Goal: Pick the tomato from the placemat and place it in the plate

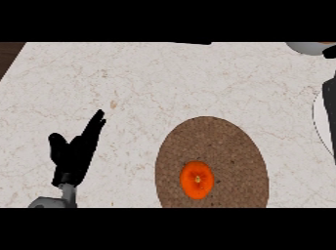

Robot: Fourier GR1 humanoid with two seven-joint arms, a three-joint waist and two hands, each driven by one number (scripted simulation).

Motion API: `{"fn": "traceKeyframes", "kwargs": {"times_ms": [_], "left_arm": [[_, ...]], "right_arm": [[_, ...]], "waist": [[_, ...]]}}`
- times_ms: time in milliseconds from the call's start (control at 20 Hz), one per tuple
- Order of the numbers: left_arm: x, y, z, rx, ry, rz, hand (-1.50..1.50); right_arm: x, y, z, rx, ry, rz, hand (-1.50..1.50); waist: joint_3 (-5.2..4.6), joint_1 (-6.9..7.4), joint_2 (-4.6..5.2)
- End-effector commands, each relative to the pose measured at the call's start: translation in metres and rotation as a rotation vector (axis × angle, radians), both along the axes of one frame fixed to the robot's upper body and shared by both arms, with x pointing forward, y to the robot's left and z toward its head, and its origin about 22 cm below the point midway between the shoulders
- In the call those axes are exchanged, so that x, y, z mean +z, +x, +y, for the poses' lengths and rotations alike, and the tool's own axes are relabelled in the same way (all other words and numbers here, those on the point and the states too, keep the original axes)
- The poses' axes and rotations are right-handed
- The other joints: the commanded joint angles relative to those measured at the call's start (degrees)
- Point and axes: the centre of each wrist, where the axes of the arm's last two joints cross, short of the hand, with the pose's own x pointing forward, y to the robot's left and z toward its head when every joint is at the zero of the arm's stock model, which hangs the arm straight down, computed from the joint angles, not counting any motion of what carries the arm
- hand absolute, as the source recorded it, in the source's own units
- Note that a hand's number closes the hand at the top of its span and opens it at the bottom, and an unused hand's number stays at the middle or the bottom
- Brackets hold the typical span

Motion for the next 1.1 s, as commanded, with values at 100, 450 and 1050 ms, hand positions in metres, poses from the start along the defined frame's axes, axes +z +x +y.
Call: {"fn": "traceKeyframes", "kwargs": {"times_ms": [100, 450, 1050], "left_arm": [[-0.013, -0.007, 0.003, 0.011, -0.011, 0.069, 0.0], [-0.011, -0.008, 0.014, 0.038, -0.008, 0.076, 0.0], [-0.016, -0.017, 0.021, 0.069, -0.018, 0.078, 0.0]], "right_arm": [[-0.008, -0.003, -0.015, -0.246, 0.038, -0.285, 1.5], [-0.047, -0.027, -0.051, -0.418, -0.053, -0.266, 1.5], [-0.105, -0.073, -0.111, -0.501, -0.082, -0.309, 1.5]], "waist": [[-0.1, -0.62, -0.16], [-0.06, -2.85, -1.04], [-0.01, -3.89, -1.87]]}}
